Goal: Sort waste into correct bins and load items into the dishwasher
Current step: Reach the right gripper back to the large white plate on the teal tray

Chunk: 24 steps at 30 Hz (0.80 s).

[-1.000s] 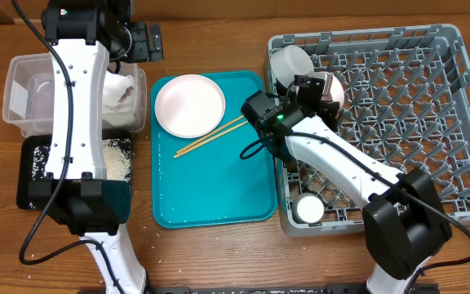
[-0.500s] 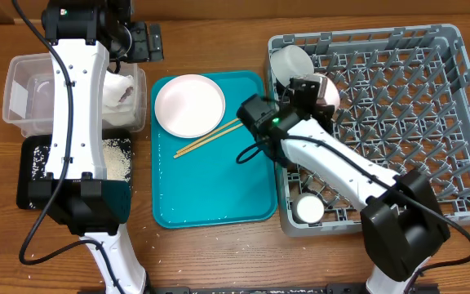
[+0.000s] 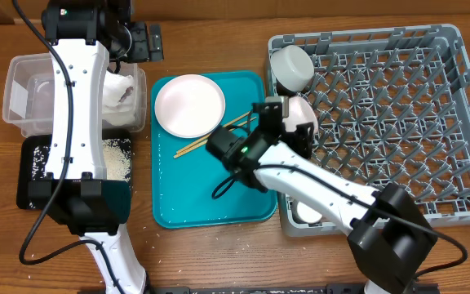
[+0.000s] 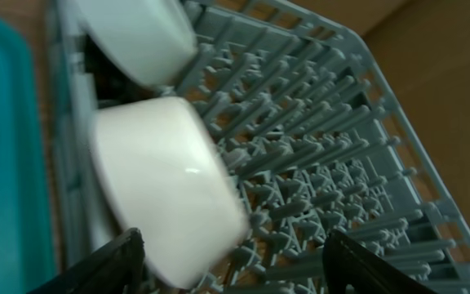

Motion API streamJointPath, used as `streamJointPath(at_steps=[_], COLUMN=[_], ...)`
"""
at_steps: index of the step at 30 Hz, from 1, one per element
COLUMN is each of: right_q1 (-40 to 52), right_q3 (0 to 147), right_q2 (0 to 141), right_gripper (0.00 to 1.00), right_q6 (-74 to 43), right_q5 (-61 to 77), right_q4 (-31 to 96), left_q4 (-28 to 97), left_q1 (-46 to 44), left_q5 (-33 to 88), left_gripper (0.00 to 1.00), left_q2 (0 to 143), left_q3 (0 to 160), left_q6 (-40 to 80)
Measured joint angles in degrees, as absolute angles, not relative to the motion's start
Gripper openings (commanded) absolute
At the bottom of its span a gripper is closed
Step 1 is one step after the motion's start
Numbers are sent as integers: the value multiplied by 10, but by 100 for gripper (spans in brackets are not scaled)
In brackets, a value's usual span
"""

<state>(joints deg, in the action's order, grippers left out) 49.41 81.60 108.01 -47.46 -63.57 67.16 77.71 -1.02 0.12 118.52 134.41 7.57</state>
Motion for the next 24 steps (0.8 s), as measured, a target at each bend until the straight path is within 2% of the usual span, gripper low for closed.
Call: streamJointPath(at_steps=[8, 12, 17, 20, 24], right_q1=[494, 491, 491, 484, 456], right_q3=[904, 971, 984, 984, 984], right_q2=[1080, 1080, 1080, 1080, 1080], right_gripper=[79, 93, 100, 100, 95], right_q6=[-450, -391, -352, -344, -342], right_q5=[-509, -416, -347, -313, -259], right_q4=[660, 584, 482, 444, 416], left_q4=[777, 777, 777, 777, 777], left_q1=[-10, -10, -10, -10, -10], left_q5=[1, 1, 1, 1, 1], left_gripper=[100, 100, 100, 99, 100], left_q2=[1185, 1185, 1185, 1185, 1185], left_q3=[1344, 1344, 1344, 1344, 1344], left_q6=[76, 76, 76, 76, 76])
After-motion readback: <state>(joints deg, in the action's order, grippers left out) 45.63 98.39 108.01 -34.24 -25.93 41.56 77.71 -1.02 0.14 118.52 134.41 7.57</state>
